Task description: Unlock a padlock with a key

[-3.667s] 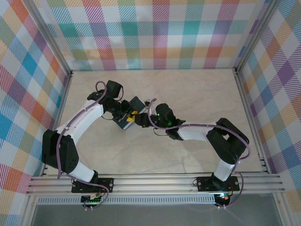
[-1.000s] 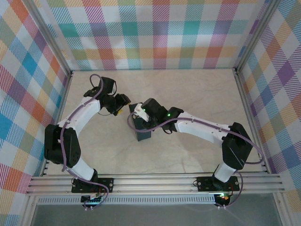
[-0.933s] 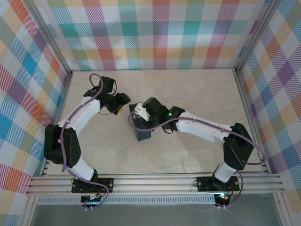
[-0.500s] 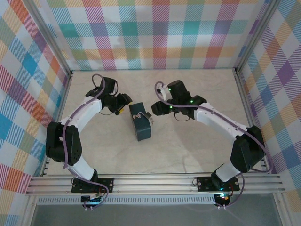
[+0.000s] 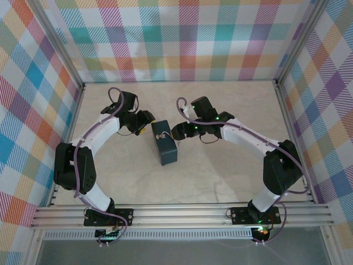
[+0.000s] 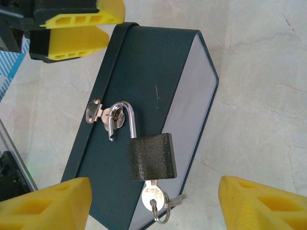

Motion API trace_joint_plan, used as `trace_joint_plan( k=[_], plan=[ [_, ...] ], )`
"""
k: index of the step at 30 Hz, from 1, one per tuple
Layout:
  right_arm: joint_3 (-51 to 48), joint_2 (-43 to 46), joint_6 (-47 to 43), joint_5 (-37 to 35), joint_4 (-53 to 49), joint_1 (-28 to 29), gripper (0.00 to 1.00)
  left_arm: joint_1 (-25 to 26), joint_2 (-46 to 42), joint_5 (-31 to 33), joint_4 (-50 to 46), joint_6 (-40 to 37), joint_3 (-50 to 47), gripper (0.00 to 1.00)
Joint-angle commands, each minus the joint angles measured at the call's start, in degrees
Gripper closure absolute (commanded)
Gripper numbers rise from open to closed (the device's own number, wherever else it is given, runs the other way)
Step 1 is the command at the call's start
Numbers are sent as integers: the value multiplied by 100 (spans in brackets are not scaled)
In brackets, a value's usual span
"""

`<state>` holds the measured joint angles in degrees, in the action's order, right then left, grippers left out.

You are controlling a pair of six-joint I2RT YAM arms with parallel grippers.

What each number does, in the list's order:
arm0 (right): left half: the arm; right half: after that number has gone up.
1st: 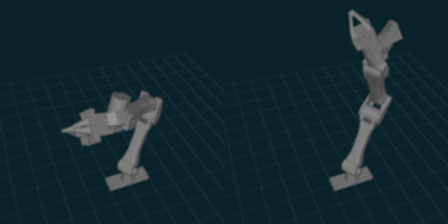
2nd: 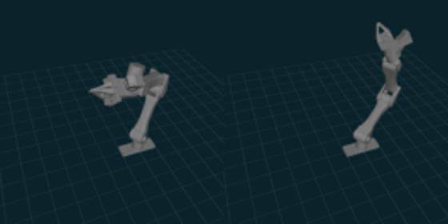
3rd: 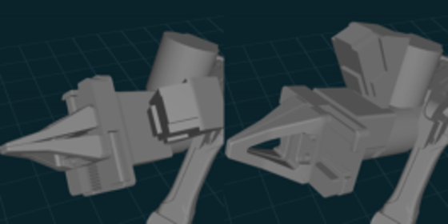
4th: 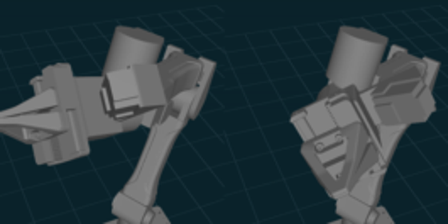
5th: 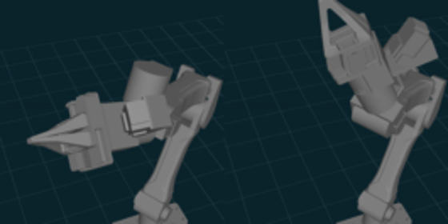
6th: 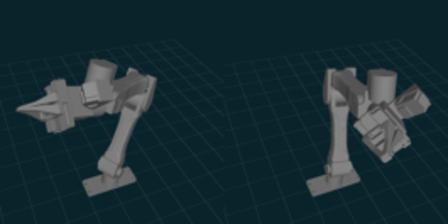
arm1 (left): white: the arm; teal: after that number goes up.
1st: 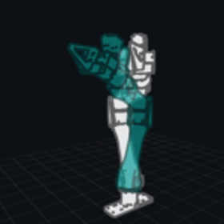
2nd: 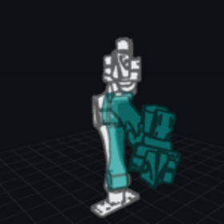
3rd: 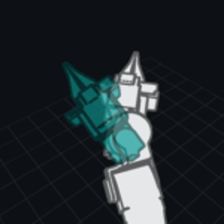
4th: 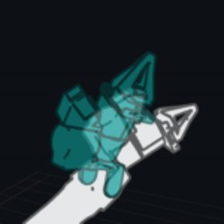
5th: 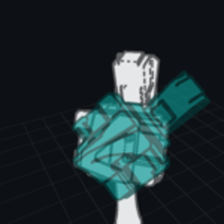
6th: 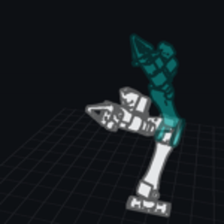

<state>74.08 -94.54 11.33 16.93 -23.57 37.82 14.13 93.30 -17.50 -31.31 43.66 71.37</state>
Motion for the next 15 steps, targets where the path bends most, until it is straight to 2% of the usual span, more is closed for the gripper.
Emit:
trace_joint_plan(
  k=[1, 11, 15],
  plan=[
    [345, -196, -355, -201, -219, 169, 29, 11, -105, 79, -63, -33, -97, 41],
    [669, -580, -834, -780, -518, 485, 30, -68, -188, 61, -72, 38, -160, 41],
    [687, -685, -893, -962, -543, 506, 34, -77, -193, 21, -38, 54, -184, 41]
  ],
)
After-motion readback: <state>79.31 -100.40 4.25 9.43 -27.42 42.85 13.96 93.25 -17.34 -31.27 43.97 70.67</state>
